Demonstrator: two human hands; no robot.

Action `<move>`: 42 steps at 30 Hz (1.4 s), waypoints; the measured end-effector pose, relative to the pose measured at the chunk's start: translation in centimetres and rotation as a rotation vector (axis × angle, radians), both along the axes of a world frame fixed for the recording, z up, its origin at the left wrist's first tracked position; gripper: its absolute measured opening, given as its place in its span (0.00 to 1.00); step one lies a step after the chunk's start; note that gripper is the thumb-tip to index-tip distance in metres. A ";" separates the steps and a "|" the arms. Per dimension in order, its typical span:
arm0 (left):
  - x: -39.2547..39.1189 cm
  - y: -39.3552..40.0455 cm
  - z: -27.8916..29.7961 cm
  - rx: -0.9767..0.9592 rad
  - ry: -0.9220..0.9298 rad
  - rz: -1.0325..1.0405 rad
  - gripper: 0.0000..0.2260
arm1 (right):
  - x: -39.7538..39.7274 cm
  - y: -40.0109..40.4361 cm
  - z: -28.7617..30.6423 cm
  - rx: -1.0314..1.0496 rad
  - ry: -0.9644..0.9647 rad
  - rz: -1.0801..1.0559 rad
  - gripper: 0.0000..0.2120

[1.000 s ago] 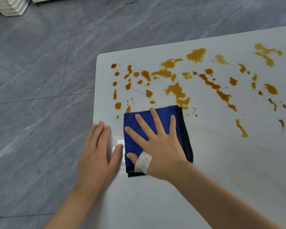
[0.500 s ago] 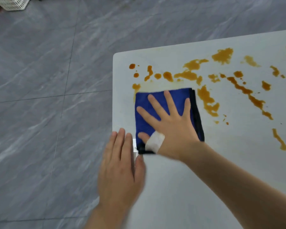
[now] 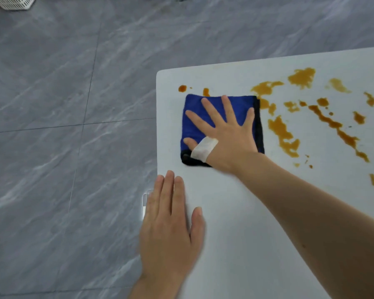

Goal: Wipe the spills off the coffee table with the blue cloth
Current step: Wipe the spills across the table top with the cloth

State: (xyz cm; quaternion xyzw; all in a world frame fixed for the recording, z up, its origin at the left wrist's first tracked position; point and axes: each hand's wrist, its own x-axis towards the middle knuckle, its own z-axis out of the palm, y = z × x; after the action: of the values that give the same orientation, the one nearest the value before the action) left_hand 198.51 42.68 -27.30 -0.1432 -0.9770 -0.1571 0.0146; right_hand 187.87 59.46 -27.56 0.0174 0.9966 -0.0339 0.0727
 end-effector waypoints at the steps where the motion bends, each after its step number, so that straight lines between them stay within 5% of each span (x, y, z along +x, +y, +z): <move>1: 0.0 0.1 0.0 0.017 0.001 -0.008 0.27 | 0.6 0.3 0.0 -0.015 -0.006 -0.036 0.36; 8: -0.2 0.1 -0.3 0.024 -0.002 -0.027 0.28 | 5.8 -1.6 -0.2 0.056 -0.037 0.045 0.33; 13: -0.2 0.4 -0.8 0.072 0.037 -0.013 0.27 | 0.3 -1.2 -0.6 0.003 0.020 0.118 0.33; 21: -0.5 0.5 -1.1 0.123 0.140 -0.009 0.25 | -4.5 3.1 -0.5 -0.003 0.007 -0.144 0.34; 27: -0.8 0.6 -1.5 0.097 0.155 -0.006 0.25 | -3.0 -1.3 -0.9 0.002 0.039 0.099 0.35; 33: -1.3 0.5 -1.3 0.082 0.205 -0.045 0.25 | -10.5 0.3 -0.6 -0.027 0.009 0.059 0.34; 37: -1.2 0.6 -1.4 0.089 0.213 -0.051 0.24 | -8.4 2.7 -0.5 -0.022 0.015 -0.112 0.36; 42: -1.5 0.9 -1.7 0.107 0.229 -0.052 0.23 | -3.6 -0.5 -0.9 0.018 0.046 -0.003 0.37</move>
State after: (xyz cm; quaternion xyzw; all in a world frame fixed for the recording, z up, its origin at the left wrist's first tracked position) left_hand 196.98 43.53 -28.97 -0.1847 -0.9551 -0.1919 0.1295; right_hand 184.24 59.00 -28.50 0.0185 0.9983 -0.0256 0.0494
